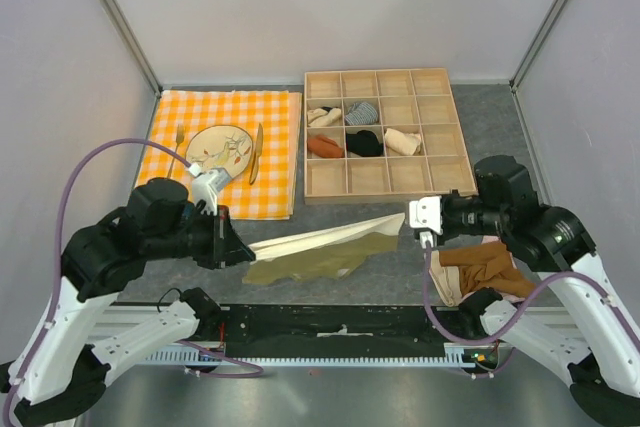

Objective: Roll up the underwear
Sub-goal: Flatten out the underwear at the corner of the board.

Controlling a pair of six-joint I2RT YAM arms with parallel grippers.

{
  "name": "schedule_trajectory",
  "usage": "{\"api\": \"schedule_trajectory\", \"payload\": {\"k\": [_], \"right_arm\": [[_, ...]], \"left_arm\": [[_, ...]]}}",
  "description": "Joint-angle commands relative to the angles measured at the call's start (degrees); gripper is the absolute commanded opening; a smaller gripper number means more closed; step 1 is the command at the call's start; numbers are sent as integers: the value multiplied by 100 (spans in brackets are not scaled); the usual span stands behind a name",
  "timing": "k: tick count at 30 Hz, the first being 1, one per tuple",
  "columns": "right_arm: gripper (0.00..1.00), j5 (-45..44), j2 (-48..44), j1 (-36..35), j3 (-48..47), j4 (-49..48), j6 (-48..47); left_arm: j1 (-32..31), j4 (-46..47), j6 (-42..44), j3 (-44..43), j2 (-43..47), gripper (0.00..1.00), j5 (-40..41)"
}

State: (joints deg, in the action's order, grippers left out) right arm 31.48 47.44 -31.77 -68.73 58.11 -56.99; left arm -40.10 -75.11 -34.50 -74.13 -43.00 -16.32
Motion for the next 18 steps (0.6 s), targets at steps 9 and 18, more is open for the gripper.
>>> {"api": "schedule_trajectory", "payload": {"k": [9, 18], "right_arm": [[0, 851, -463, 22, -511, -193, 671], [0, -1134, 265, 30, 1194, -2213, 2007]], "left_arm": [[28, -1104, -303, -1087, -261, 2, -73], [421, 864, 759, 353, -1471, 2, 665]]}}
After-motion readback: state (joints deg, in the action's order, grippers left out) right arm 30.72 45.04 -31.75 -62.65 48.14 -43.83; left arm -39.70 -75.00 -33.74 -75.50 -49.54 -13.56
